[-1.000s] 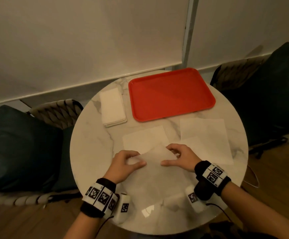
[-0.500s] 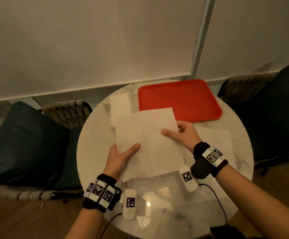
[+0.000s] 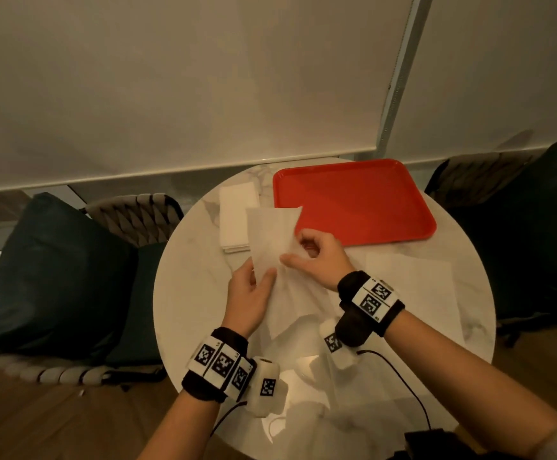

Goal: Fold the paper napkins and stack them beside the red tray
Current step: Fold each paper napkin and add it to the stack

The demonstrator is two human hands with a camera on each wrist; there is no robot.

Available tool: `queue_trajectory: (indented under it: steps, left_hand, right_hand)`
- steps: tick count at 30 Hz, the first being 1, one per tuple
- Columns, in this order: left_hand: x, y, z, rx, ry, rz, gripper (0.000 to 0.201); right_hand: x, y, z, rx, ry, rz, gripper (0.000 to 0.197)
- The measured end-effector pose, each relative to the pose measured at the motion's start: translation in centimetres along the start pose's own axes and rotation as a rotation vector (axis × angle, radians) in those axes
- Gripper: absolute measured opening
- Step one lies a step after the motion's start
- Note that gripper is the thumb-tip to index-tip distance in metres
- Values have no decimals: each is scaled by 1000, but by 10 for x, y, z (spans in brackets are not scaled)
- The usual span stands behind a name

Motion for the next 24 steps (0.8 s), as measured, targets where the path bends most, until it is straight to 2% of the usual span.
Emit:
queue_trajectory:
  steps: [2, 4, 6, 8, 11, 13, 16, 18, 21, 23, 24]
  left_hand:
    - [2, 3, -4, -85, -20, 10, 27]
    - [6, -1, -2, -162, -69, 4, 45]
    - [12, -15, 4, -189, -98, -38, 45]
    - [20, -33, 17, -211, -134, -89, 27]
    - [37, -55, 37, -227, -190, -99, 27]
    - [52, -65, 46, -250, -207, -75, 28]
    - [78, -75, 68, -220, -267, -38, 26]
    - [100, -81, 80, -179, -288, -21, 26]
    - [142, -91, 86, -120, -258, -5, 48]
    - [173, -94, 84, -58, -182, 32, 70]
    - [188, -96, 82, 7, -133, 53, 74]
  right_hand:
    - [-3, 26, 10, 113, 1, 118, 34]
    - [-3, 51, 14, 208, 53, 264, 53]
    - [-1, 65, 14, 234, 77, 327, 61]
    - [10, 62, 13, 258, 86, 260, 54]
    - [36, 45, 3, 96, 78, 33, 30]
    - [54, 51, -13, -43, 136, 42, 24]
    - [75, 75, -34, 89, 240, 148, 26]
    - [92, 82, -39, 123, 250, 118, 32]
    - [132, 81, -41, 63, 233, -5, 42]
    - [160, 80, -41, 42, 218, -70, 47]
    - [173, 80, -40, 38, 201, -96, 49]
Point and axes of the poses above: each hand's wrist, its own x-axis towards the middle knuckle, its own y-axis out of the palm, z = x × y, the point moved 10 cm from there along x, towards the middle knuckle, and after that the axes turned 4 degrees about y, right-handed, at the moved point
